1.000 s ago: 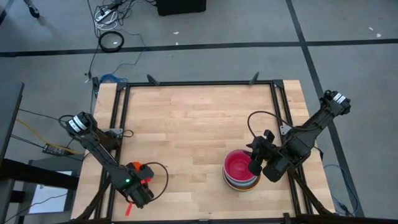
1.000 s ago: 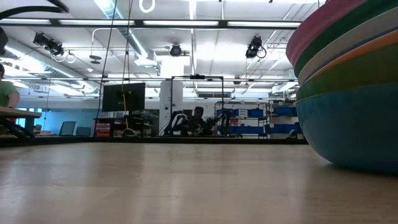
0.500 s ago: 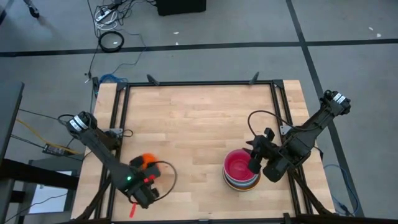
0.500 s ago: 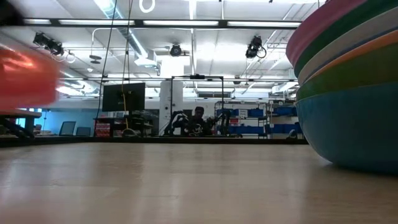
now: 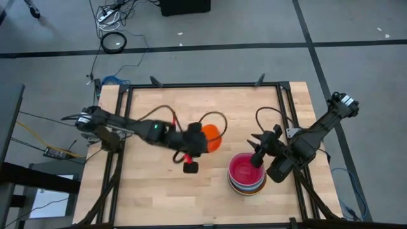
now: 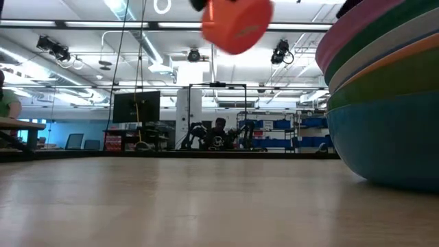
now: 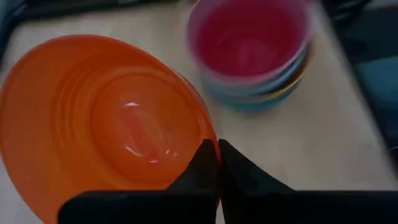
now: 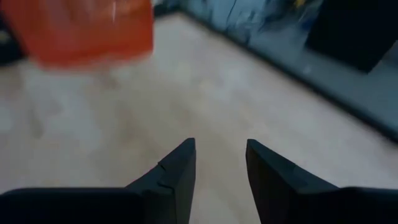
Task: Nest bowls inside each other
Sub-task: Stack the light orange bowl on top of the light pink bowl
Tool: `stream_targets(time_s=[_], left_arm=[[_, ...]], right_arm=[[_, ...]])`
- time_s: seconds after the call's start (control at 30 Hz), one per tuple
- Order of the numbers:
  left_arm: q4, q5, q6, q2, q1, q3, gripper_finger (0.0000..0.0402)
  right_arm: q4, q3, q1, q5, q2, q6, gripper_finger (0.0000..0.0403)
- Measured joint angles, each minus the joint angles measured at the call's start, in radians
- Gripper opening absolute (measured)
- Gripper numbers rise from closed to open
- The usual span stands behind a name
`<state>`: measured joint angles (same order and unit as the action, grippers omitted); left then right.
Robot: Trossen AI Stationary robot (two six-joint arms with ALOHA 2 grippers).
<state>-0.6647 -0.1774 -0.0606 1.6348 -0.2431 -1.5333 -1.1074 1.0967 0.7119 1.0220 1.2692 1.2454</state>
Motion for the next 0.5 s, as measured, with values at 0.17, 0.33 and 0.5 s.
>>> stream_targets(time_s=[0.17, 0.33, 0.5], left_arm=[[0.178, 0.133, 0.141, 0.009, 0.037, 0.0, 0.0002], [0.281, 0.26, 0.187, 0.074, 0.036, 0.0, 0.0002], [0.364, 0.327, 0.212, 0.153, 0.036, 0.0, 0.0002]], right_arm=[[-0.051, 0.0, -0.01, 0.199, -0.028, 0.034, 0.0126], [-0.055, 0.001, -0.059, 0.36, -0.063, 0.007, 0.0126], [-0.053, 0.001, -0.128, 0.342, -0.109, -0.035, 0.0126]])
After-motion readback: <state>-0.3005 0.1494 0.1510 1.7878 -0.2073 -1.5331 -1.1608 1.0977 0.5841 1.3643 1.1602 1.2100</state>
